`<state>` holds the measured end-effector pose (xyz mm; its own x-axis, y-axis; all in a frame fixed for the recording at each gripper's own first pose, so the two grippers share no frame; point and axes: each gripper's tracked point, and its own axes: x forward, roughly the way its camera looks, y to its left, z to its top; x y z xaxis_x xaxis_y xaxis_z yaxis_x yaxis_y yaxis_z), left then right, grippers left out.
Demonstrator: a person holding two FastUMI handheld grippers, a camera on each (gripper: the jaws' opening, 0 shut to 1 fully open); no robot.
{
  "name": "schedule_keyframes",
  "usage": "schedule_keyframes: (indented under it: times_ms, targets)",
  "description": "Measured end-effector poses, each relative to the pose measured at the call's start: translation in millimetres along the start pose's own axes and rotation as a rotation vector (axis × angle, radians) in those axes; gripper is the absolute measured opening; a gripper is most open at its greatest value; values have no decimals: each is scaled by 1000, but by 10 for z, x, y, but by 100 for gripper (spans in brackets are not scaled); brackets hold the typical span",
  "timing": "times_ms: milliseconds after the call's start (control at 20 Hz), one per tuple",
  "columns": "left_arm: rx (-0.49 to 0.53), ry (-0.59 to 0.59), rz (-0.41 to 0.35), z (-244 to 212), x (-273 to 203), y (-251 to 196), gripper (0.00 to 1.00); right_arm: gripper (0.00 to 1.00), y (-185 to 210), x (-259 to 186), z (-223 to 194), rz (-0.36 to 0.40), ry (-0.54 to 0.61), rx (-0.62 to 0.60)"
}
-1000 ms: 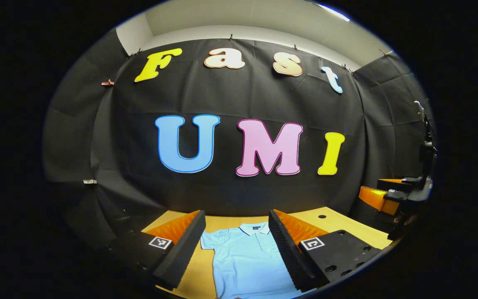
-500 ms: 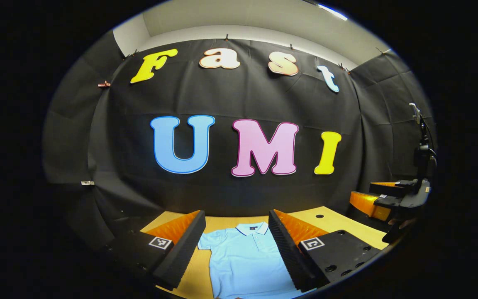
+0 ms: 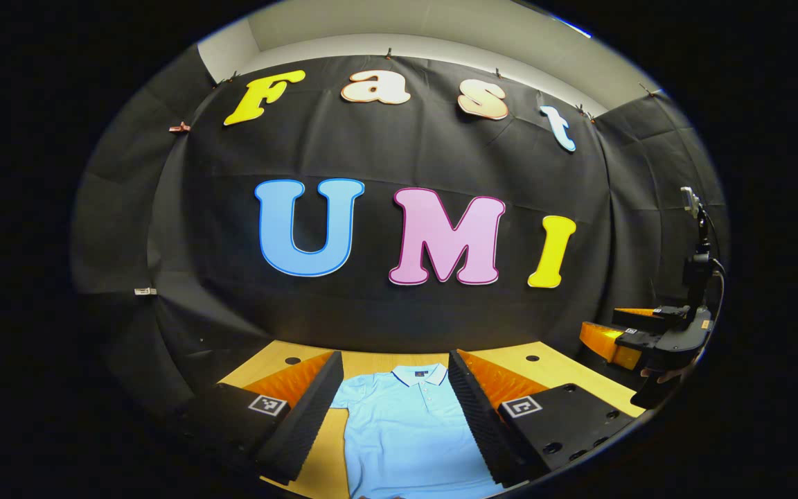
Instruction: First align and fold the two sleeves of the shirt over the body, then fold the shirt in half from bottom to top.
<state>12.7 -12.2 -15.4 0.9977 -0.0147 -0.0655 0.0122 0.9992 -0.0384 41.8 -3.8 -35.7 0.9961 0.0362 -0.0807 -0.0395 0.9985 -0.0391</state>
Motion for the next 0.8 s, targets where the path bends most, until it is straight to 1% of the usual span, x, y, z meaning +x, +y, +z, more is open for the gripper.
schedule_keyframes:
  times_ms: [100, 150, 200, 400, 500, 800]
  targets:
    - [-8, 14, -5, -38, 56, 5, 97, 96, -54, 170, -31, -14, 11, -10]
    - [-19, 17, -31, -44, 86, -50, 97, 96, -78, 277, -73, -24, 24, -22]
    - [-23, 18, -40, -38, 114, -77, 97, 96, -91, 383, -120, -24, 36, -29]
    - [-28, 31, -27, -71, 316, -49, 97, 97, -119, 846, -319, -20, 93, -21]
    - [-48, 25, -56, -71, 417, -109, 96, 97, -160, 1105, -475, -20, 126, -16]
    - [-48, 93, -18, -330, 796, -30, 97, 97, -395, 1845, -1095, -34, 245, 5]
